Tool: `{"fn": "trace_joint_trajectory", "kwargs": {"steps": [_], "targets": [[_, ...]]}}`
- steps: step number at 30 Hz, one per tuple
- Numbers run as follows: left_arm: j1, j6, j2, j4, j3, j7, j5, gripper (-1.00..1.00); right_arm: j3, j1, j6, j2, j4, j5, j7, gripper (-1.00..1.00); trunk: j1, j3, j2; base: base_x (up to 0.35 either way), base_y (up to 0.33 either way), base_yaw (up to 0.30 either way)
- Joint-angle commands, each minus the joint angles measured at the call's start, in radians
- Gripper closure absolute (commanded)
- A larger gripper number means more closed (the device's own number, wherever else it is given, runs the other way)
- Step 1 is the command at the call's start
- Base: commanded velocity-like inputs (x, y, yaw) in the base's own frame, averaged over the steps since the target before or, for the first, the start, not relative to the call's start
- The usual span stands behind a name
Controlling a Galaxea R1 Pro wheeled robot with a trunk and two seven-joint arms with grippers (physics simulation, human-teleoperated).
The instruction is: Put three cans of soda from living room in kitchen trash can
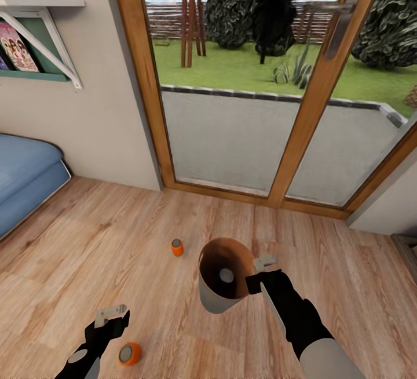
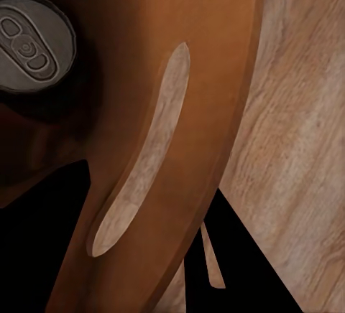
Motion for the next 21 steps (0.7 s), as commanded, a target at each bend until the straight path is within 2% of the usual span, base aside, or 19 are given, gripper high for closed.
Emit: {"fn": "trace_joint_trajectory", "kwargs": {"steps": [1,21], "targets": [[0.000,0.000,0.000,0.000,0.000,0.000,0.000,-1.00,0.000,0.000,-0.002,0.000,-0.001,-0.009,0.009,1.00,0.004,-0.005,-0.007,0.000,0.000,0.000],[0.000,-0.001,0.000,0.000,0.000,0.000,0.001,-1.00,0.000,-0.001,-0.002,0.000,-0.001,-0.009,0.009,1.00,0.081,-0.099,-0.147,0.000,0.000,0.000]]}}
